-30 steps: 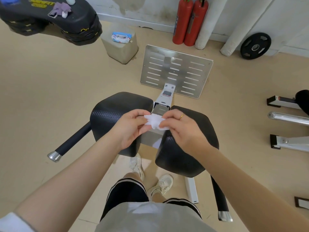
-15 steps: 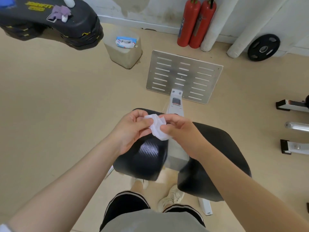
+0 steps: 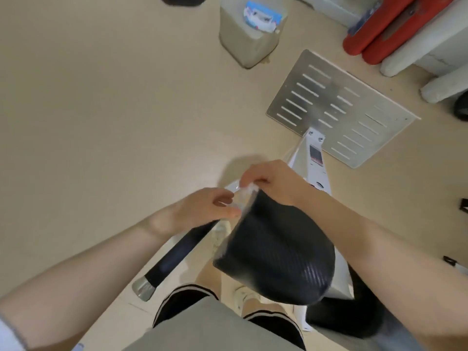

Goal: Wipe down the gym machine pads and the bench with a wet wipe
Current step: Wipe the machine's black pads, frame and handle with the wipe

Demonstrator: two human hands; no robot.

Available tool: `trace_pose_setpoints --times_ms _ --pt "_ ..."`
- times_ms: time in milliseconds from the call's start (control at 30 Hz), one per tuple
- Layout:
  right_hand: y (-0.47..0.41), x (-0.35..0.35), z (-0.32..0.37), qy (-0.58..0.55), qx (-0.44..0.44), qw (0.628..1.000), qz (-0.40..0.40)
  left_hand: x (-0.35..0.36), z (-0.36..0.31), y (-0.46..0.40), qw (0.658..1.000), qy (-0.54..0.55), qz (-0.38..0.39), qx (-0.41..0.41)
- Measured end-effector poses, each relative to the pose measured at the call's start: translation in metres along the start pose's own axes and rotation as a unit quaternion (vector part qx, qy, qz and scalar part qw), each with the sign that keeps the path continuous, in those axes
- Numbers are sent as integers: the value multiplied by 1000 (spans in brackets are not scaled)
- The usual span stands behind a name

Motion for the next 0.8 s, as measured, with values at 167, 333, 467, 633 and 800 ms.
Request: trace_pose_setpoints --times_ms 167,333,467,633,800 --pt "16 26 8 107 -126 972 167 28 -7 0 992 122 12 -6" --pt "-18 32 -36 173 -98 961 193 30 0 -14 991 122 -21 -52" --pt "-55 29 -89 216 5 959 182 31 -2 -19 998 49 11 -31" --pt "-34 32 -47 127 -66 970 195 28 -3 -19 999 -9 41 -29" --pt "-15 26 -28 71 -139 967 201 24 -11 -28 999 11 24 -33"
Point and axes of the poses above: each hand's wrist, its own y-axis away from the middle knuckle, its own x-axis out of the palm, z = x × y, the point moved 10 cm from there along -y, towards the middle knuckle, and after that the axes turned 13 degrees about -z, right-handed, at the moved point
